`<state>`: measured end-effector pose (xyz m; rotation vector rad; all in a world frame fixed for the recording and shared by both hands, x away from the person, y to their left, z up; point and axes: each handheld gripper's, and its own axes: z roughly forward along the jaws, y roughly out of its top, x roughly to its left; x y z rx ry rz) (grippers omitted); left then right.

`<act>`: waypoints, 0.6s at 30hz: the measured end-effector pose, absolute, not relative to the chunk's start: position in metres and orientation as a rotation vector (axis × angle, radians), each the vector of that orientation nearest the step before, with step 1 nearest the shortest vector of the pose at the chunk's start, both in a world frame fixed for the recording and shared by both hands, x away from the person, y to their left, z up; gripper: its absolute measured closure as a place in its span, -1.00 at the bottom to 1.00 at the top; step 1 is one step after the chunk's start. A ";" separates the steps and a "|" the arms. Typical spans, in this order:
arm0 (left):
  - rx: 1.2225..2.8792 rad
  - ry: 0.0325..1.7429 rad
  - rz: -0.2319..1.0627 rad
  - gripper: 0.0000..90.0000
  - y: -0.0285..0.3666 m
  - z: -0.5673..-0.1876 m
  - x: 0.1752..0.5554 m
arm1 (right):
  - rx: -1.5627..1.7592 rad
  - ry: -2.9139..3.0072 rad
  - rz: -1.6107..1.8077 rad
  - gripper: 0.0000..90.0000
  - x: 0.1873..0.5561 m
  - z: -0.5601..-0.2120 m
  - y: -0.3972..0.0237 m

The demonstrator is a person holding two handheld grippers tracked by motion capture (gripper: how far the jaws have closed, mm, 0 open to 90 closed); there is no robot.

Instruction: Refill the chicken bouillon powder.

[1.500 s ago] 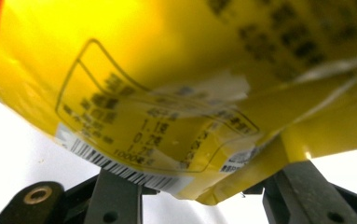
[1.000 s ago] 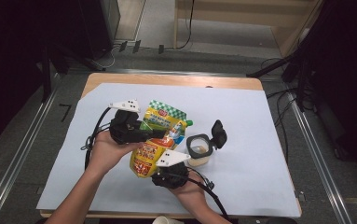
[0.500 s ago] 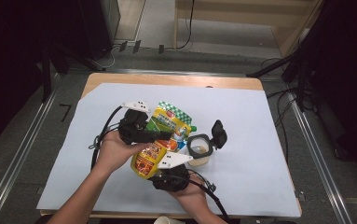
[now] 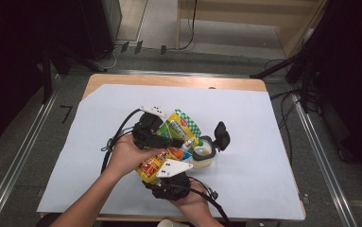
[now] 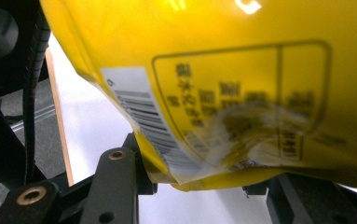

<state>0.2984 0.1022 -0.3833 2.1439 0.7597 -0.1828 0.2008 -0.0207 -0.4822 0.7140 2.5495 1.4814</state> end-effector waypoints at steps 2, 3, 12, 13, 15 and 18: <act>2.143 0.764 -0.185 0.63 0.101 -0.384 0.298 | 0.711 2.551 1.481 0.31 0.201 -0.482 -0.020; 2.143 0.768 -0.186 0.63 0.100 -0.384 0.298 | 0.712 2.553 1.483 0.31 0.201 -0.482 -0.020; 2.153 0.824 -0.213 0.63 0.100 -0.382 0.303 | 0.659 2.559 1.480 0.28 0.201 -0.479 -0.020; 2.157 0.839 -0.211 0.65 0.099 -0.382 0.303 | 0.646 2.566 1.491 0.28 0.201 -0.479 -0.019; 2.157 0.850 -0.218 0.65 0.099 -0.382 0.305 | 0.650 2.564 1.491 0.26 0.202 -0.478 -0.019; 2.170 0.859 -0.239 0.63 0.097 -0.383 0.306 | 0.640 2.577 1.506 0.21 0.204 -0.479 -0.019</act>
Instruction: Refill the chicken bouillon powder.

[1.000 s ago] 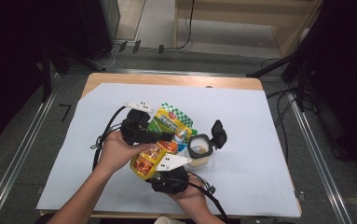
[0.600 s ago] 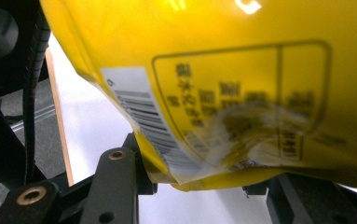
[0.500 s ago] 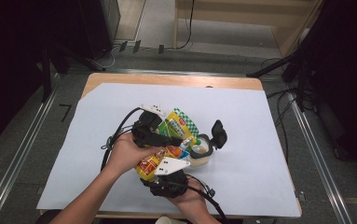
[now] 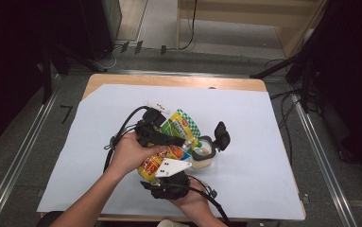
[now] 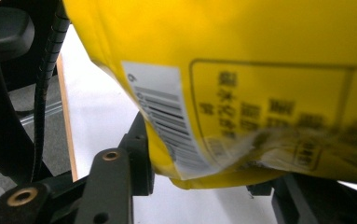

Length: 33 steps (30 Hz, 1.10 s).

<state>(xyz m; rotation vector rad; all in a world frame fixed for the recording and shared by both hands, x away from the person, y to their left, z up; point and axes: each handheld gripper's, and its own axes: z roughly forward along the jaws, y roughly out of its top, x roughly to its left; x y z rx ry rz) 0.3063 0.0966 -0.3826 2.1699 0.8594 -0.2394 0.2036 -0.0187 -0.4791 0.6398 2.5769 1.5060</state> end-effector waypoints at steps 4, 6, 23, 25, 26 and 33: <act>2.190 0.859 -0.240 0.64 0.094 -0.383 0.306 | 0.623 2.606 1.501 0.29 0.204 -0.479 -0.019; 2.192 0.863 -0.242 0.64 0.094 -0.380 0.308 | 0.635 2.608 1.494 0.30 0.206 -0.477 -0.019; 2.261 0.898 -0.286 0.76 0.081 -0.371 0.322 | 0.624 2.632 1.529 0.29 0.215 -0.467 -0.022; 2.252 0.909 -0.340 0.72 0.081 -0.370 0.327 | 0.632 2.625 1.531 0.32 0.216 -0.464 -0.022; 2.249 0.903 -0.351 0.72 0.081 -0.369 0.327 | 0.638 2.619 1.532 0.33 0.216 -0.461 -0.022; 2.249 0.884 -0.369 0.56 0.079 -0.373 0.328 | 0.696 2.580 1.545 0.36 0.215 -0.466 -0.023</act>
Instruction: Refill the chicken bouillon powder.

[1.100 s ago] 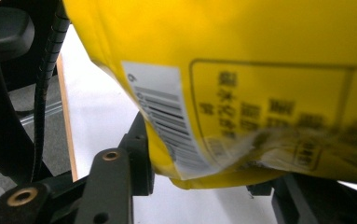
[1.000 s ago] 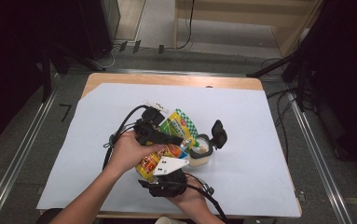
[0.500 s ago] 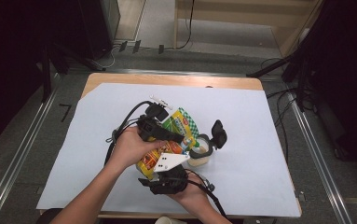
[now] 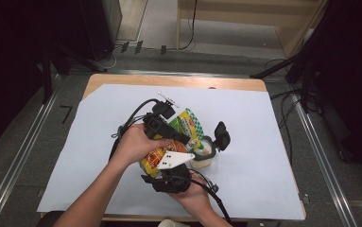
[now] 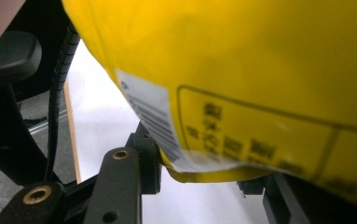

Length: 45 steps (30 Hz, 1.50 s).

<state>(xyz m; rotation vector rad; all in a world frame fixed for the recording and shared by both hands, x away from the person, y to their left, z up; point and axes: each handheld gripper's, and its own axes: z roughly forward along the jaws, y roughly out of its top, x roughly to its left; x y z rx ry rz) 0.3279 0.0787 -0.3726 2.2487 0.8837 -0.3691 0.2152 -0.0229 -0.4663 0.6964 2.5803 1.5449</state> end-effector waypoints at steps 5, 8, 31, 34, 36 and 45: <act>2.254 0.865 -0.370 0.48 0.079 -0.375 0.326 | 0.764 2.562 1.599 0.36 0.215 -0.470 -0.024; 2.241 0.859 -0.367 0.44 0.082 -0.373 0.324 | 0.770 2.549 1.622 0.36 0.215 -0.470 -0.025; 2.253 0.890 -0.248 0.74 0.093 -0.366 0.314 | 0.779 2.536 1.668 0.30 0.217 -0.468 -0.028; 2.258 0.887 -0.216 0.90 0.092 -0.365 0.313 | 0.760 2.558 1.670 0.28 0.219 -0.468 -0.029; 2.260 0.894 -0.214 0.92 0.092 -0.365 0.313 | 0.741 2.573 1.667 0.26 0.219 -0.469 -0.028; 2.261 0.888 -0.215 1.00 0.091 -0.364 0.312 | 0.662 2.603 1.592 0.20 0.216 -0.470 -0.023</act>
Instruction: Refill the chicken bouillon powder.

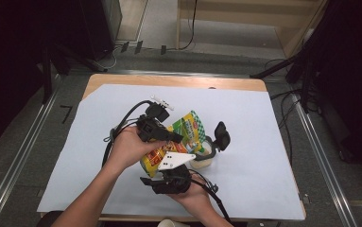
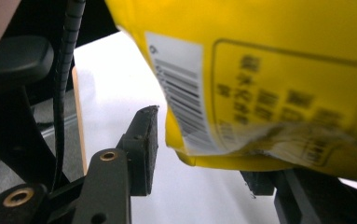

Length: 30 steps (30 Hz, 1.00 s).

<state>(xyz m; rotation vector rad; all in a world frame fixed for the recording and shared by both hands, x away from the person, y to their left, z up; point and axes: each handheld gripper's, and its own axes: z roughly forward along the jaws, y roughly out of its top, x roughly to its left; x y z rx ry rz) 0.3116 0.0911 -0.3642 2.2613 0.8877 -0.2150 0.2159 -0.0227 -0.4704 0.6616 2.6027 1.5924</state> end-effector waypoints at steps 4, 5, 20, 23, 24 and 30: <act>2.255 0.905 -0.247 1.00 0.092 -0.364 0.313 | 0.617 2.600 1.544 0.35 0.214 -0.470 -0.021; 2.255 0.905 -0.247 1.00 0.092 -0.364 0.313 | 0.617 2.600 1.544 0.35 0.214 -0.470 -0.021; 2.194 0.899 -0.193 0.66 0.093 -0.358 0.312 | 0.694 2.563 1.649 0.43 0.218 -0.463 -0.023; 2.194 0.913 -0.173 0.65 0.094 -0.356 0.314 | 0.700 2.559 1.666 0.43 0.219 -0.461 -0.023; 2.201 0.915 -0.179 0.65 0.094 -0.356 0.314 | 0.700 2.552 1.666 0.43 0.219 -0.461 -0.023; 2.196 0.942 -0.222 0.59 0.096 -0.357 0.317 | 0.688 2.547 1.666 0.43 0.218 -0.460 -0.022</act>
